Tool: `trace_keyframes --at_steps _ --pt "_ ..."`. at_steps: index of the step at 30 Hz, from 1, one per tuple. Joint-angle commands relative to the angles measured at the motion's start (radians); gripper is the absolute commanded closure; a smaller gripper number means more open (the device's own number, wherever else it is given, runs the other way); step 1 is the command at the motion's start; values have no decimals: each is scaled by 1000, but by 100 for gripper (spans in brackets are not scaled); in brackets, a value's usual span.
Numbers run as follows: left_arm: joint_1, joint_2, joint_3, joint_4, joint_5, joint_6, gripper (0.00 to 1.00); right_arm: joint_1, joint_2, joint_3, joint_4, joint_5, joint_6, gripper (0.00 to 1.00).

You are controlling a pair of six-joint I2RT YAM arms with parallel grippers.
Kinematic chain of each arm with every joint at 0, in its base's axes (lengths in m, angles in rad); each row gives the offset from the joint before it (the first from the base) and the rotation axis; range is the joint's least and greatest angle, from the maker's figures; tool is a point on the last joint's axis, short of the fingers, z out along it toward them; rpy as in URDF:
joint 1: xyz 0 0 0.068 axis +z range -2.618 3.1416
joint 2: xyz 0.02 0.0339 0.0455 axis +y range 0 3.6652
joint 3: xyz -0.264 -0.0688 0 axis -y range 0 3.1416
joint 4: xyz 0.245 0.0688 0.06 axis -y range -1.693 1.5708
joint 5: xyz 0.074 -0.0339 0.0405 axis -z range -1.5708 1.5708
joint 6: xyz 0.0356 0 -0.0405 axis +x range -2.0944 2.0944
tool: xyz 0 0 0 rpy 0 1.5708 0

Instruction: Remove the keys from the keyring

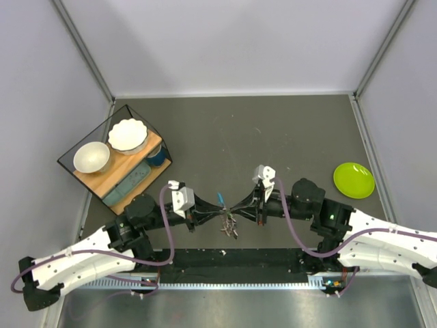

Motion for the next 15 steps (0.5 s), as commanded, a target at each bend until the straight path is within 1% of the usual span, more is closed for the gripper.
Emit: trace_keyframes --at_steps 1,6,12,15 --pt "-3 -9 -10 209 -3 -45 100 6 17 -9 40 -8 21 100" --pt "-3 12 -66 344 25 -111 100 6 35 -7 94 6 37 100" --pt "-3 2 -141 525 3 -188 100 6 42 -18 128 35 50 100" --pt "-1 -1 -149 545 -4 -202 100 6 32 -30 131 66 53 100"
